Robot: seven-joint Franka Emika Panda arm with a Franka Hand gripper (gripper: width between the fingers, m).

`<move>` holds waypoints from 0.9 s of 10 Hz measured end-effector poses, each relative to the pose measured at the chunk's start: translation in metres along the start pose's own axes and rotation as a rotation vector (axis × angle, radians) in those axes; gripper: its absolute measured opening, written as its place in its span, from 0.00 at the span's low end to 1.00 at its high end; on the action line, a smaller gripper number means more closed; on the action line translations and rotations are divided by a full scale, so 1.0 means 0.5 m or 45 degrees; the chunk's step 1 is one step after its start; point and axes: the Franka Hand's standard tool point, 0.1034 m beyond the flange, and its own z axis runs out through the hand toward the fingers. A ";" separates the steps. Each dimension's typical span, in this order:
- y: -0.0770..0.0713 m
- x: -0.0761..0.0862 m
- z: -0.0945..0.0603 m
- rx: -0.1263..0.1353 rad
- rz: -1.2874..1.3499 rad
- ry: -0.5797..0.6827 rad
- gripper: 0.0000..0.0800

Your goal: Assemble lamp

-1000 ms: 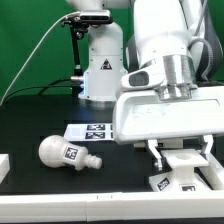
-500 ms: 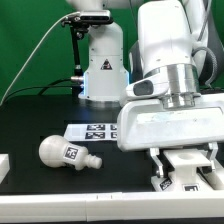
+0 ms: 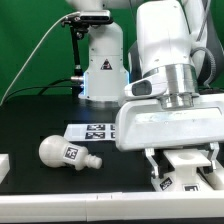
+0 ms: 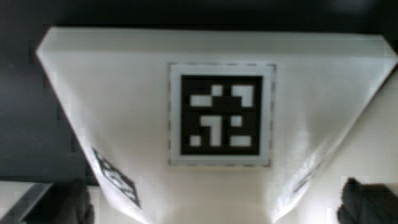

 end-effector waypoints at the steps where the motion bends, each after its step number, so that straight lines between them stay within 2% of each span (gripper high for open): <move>1: -0.009 0.008 -0.015 0.006 -0.008 0.010 0.87; 4: -0.009 0.015 -0.057 0.007 -0.027 0.028 0.87; 6: -0.002 0.005 -0.063 0.003 -0.033 0.017 0.87; 8: 0.018 0.022 -0.089 -0.007 -0.049 0.009 0.87; 9: 0.039 0.031 -0.107 -0.010 -0.064 -0.025 0.87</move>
Offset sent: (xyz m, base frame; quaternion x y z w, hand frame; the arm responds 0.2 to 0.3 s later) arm -0.0206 0.0080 0.0254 0.0387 0.0035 0.0083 0.9992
